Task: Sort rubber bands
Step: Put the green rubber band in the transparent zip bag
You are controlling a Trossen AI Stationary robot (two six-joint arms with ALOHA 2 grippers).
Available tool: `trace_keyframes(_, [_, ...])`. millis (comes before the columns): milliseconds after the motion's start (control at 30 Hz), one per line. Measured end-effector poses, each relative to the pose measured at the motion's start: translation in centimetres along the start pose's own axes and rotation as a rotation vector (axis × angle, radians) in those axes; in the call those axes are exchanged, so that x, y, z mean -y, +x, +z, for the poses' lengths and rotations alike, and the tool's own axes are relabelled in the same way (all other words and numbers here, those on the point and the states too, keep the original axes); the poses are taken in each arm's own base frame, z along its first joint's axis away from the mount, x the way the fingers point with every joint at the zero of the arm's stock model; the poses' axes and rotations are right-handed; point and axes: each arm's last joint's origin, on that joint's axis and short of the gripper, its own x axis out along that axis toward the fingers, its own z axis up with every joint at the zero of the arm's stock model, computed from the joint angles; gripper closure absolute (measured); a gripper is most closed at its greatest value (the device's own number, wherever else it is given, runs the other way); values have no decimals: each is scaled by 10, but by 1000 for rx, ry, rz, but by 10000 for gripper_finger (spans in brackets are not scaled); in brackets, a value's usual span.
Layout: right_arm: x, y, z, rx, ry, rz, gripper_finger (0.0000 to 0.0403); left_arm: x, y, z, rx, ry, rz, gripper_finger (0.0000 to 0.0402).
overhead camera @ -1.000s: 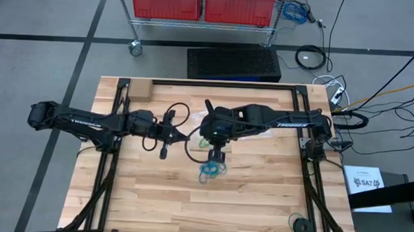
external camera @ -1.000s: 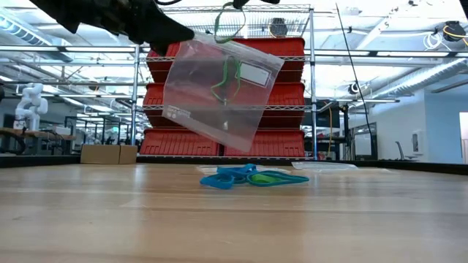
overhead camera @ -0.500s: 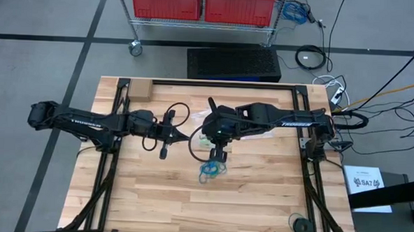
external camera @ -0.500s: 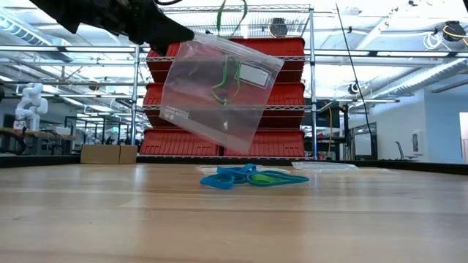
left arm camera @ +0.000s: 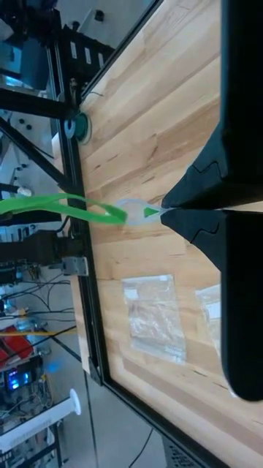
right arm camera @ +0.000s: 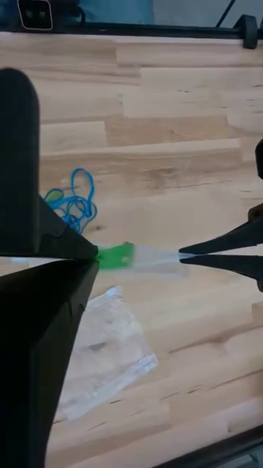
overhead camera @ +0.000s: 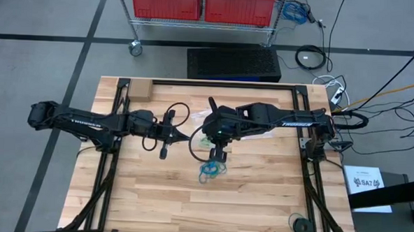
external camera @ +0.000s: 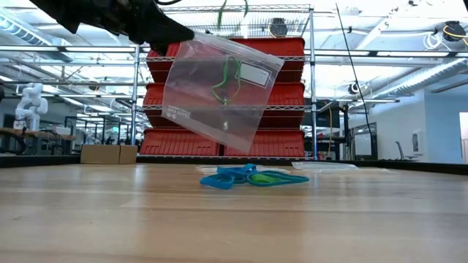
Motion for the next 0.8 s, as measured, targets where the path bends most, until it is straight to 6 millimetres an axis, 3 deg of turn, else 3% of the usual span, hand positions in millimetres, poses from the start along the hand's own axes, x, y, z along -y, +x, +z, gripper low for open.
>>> trace_keyframes(800, [-13, 5, -6, -45, 31, 6, 403, 0, 0, 0, 1, -1, 2, 401])
